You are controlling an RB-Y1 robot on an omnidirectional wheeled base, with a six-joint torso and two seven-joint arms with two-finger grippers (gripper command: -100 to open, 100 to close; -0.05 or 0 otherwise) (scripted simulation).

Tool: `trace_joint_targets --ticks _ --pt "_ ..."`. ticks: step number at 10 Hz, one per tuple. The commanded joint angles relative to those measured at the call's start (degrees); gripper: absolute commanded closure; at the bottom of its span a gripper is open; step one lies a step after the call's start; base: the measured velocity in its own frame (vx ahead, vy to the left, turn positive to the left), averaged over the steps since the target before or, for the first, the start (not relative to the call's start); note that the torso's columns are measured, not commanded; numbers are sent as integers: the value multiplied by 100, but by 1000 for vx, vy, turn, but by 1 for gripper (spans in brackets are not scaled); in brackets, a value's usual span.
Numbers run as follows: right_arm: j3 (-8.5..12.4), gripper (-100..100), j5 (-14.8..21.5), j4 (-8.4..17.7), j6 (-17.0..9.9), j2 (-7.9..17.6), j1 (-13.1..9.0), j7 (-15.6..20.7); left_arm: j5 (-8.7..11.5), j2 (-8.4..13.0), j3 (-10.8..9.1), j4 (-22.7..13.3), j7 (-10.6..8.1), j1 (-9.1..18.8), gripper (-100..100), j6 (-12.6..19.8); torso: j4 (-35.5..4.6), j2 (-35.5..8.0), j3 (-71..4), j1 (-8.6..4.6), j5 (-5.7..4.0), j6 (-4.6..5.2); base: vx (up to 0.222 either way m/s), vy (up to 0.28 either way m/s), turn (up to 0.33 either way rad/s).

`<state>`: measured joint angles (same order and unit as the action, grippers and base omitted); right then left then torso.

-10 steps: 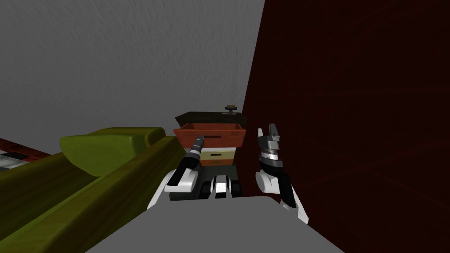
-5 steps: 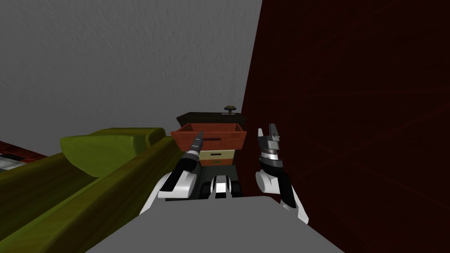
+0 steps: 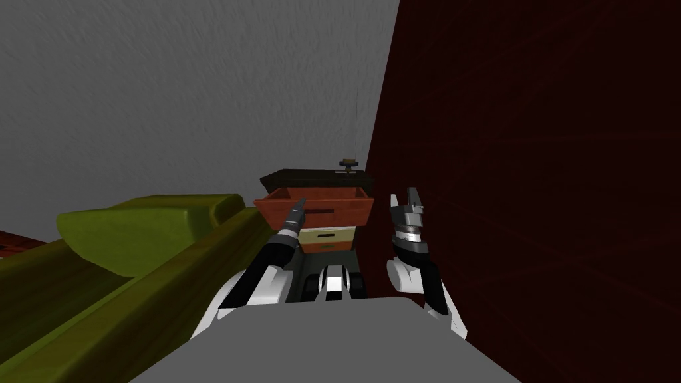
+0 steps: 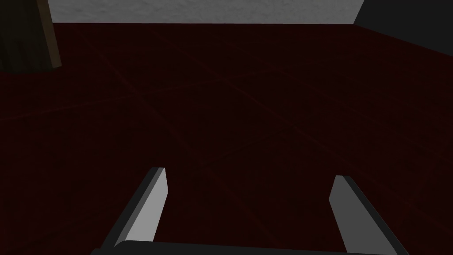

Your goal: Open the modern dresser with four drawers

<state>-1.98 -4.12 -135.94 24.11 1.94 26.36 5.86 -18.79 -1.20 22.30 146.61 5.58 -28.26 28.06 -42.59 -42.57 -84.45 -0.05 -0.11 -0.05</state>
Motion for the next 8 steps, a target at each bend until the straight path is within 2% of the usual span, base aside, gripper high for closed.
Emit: trace_joint_targets --ticks 1,2,3,8 --pt "0 0 0 0 0 0 0 0 -57 3 87 324 29 -69 -100 169 -9 -13 6 1 -3 -6 24 4 -18" --pt "0 0 0 0 0 0 0 0 -34 9 70 180 15 -79 -100 168 -15 -20 11 2 -3 -5 17 3 -6" --pt "0 0 0 0 0 0 -1 0 -40 8 80 179 17 -93 0 182 -2 -15 11 2 2 -1 6 -1 -2" --pt "0 0 0 0 0 0 -1 0 -36 14 78 141 14 -115 0 215 26 26 -12 3 9 5 0 0 0"
